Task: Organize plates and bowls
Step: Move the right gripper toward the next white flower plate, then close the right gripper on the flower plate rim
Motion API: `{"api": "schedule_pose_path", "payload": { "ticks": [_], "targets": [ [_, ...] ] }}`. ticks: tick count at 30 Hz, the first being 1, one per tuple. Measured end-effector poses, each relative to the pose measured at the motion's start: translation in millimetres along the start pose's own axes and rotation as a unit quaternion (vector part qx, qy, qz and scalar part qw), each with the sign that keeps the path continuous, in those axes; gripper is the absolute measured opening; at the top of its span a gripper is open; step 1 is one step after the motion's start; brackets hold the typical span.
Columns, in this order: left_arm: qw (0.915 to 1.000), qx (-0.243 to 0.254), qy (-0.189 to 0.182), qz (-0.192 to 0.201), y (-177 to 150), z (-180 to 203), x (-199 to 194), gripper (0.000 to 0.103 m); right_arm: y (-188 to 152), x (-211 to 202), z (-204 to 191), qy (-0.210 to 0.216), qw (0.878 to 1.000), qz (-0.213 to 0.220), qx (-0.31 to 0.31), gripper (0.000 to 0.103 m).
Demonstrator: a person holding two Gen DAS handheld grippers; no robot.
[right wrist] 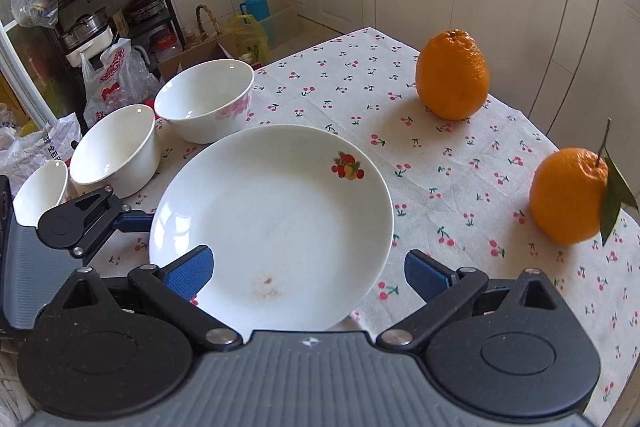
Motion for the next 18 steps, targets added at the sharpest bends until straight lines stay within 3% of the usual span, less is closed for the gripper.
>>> {"api": "schedule_pose_path", "payload": {
  "ticks": [8,18],
  "targets": [
    [1.0000,0.003,-0.002,-0.002,1.4,-0.5,0.9,0.103,37.2,29.1,19.9,0.032,0.999,-0.009,-0.017,0.097],
    [0.9999,0.008,-0.006,-0.001,2.2,-1.5,0.7,0.102,58.8,60.3,31.2,0.079,0.996,-0.026,-0.015,0.076]
  ]
}}
Point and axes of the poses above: each gripper's, at about its wrist camera, not at the fingertips, and x roughly the way its jaws point, z to its right, y to its top, the point moved 8 cm from there along x, roughly the way its jaws point, and after that the axes turned 15 degrees about -z, right-handed, at the moved point
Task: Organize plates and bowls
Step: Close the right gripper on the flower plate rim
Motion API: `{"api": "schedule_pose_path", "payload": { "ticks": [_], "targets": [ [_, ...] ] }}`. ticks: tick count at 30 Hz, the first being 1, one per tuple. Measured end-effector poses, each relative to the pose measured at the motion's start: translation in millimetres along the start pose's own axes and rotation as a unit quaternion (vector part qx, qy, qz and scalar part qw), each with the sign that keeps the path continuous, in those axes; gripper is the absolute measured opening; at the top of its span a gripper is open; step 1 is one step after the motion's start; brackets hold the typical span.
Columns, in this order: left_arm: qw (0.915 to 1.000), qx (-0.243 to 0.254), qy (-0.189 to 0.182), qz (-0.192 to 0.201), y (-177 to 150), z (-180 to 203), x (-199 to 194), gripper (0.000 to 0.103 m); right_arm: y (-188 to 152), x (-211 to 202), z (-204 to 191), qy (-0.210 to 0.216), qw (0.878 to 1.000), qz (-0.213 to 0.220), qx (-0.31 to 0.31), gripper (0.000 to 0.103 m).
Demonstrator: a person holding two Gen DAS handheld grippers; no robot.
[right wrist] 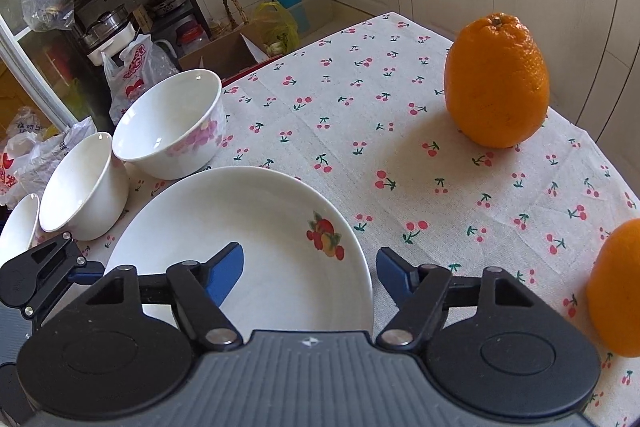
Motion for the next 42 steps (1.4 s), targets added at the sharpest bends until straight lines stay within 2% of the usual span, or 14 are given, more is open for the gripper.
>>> {"api": "schedule_pose_path", "payload": {
  "ticks": [7,16,30,42],
  "targets": [
    [1.0000,0.000,0.002,0.001,0.7,-2.7,-0.9,0.100,3.8,2.8,1.8,0.033,0.999,0.000,0.002,0.068],
    [0.9998,0.016,0.012,0.004,3.5,0.8,-1.6,0.098,2.7,1.0,1.0,0.047,0.999,-0.002,0.007,0.069],
    [0.9994,0.032,0.009,-0.003,0.9,3.6,-6.6,0.097,-7.5,-7.2,-4.1,0.045,0.999,0.002,0.015,0.069],
    [0.9984,0.056,0.000,-0.002,-5.3,14.7,-32.7,0.097,-29.0,-27.3,-17.4,0.042,0.998,0.016,0.032,0.069]
  ]
}}
Point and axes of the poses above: each gripper's, at about its wrist camera, not at the fingertips, and x roughly the way its jaws point, z to its right, y to its top, the point moved 8 cm from there along x, roughly the way its jaws point, and after that the axes turned 15 degrees about -z, right-handed, at the moved point
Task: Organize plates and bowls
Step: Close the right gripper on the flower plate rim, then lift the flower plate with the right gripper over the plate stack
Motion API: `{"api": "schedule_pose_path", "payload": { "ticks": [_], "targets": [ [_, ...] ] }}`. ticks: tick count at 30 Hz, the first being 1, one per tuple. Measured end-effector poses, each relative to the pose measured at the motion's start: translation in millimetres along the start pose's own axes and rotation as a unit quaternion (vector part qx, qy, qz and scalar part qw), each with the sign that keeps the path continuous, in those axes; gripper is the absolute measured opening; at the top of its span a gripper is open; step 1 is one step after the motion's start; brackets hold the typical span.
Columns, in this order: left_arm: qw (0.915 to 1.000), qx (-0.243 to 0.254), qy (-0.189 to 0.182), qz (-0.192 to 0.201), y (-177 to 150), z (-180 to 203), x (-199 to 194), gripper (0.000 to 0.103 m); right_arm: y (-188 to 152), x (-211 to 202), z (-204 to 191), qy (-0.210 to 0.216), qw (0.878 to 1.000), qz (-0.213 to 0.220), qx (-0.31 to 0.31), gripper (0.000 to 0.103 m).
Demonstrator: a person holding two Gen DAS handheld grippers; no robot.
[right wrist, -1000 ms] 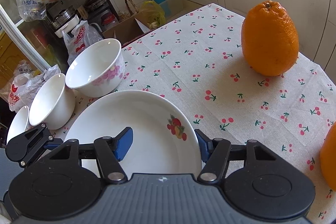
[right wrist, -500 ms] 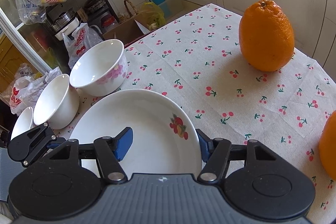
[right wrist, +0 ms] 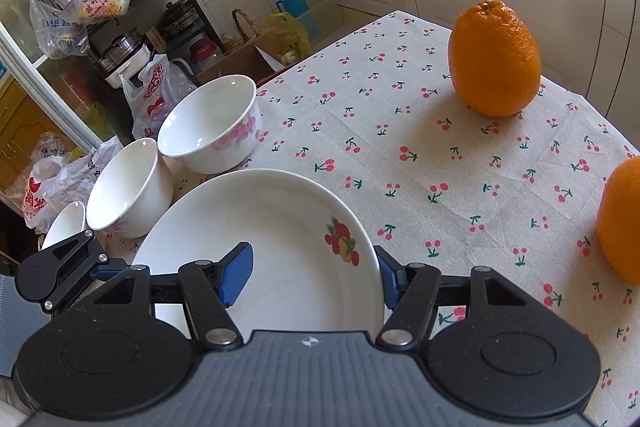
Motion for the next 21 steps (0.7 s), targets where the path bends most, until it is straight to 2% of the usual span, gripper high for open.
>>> {"api": "schedule_pose_path", "payload": {
  "ticks": [11,21],
  "targets": [
    [0.9994,0.032,-0.011,0.012,2.4,20.5,-24.3,0.097,-29.0,-31.5,-9.3,-0.004,0.999,0.031,0.026,0.069],
    [0.9969,0.066,-0.040,0.013,0.1,46.2,-38.4,0.097,-65.8,-60.5,-14.0,-0.023,0.997,0.054,0.050,0.069]
  ]
}}
Point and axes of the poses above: each gripper's, at about its wrist camera, not at the fingertips, and x roughly the way its jaws point, z to its right, y to its top, the point moved 8 cm from there along x, roughly the way its jaws point, and after that the axes turned 15 degrees about -z, right-handed, at the moved point
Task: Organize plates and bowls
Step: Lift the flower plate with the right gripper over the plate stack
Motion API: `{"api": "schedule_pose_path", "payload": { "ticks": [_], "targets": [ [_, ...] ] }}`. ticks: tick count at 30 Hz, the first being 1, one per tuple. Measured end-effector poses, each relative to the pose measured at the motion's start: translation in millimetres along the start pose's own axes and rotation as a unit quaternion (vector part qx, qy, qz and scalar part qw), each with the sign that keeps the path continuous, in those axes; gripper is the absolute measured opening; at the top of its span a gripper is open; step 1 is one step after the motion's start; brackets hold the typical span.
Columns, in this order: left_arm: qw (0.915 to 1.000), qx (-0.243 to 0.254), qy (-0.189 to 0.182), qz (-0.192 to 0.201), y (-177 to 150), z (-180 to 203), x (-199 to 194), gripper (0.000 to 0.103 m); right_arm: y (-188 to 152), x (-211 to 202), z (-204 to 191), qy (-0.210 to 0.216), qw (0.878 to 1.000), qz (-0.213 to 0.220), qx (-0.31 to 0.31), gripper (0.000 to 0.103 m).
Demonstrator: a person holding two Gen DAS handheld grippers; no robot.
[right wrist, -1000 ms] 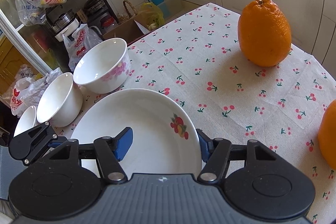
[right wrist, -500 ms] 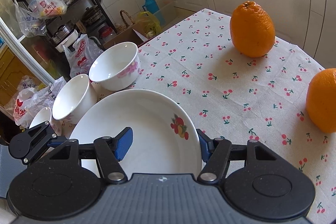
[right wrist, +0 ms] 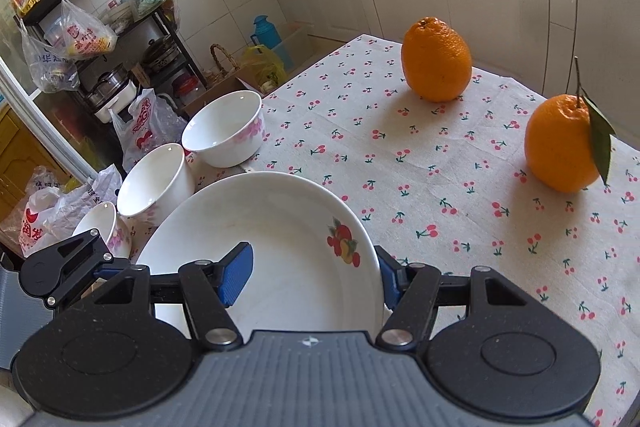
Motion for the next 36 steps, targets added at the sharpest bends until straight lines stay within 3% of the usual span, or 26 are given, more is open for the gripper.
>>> {"api": "schedule_pose_path", "payload": {
  "ticks": [12,36],
  "targets": [
    [0.9978,0.055,-0.037,-0.002,5.6,37.0,-1.3,0.097,-50.3,-31.4,15.4,-0.027,0.998,0.024,0.049,0.069],
    [0.9856,0.135,-0.101,-0.015,10.2,99.0,11.7,0.097,-137.3,-68.0,47.3,-0.065,0.986,0.061,0.138,0.069]
  ]
}}
Point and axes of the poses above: each gripper's, at about its wrist camera, not at the fingertips, and x roughly the way its jaws point, z to its right, y to its top, the point moved 8 cm from there along x, roughly the way its jaws point, and after that the axes turned 15 degrees about -z, right-handed, at the moved point
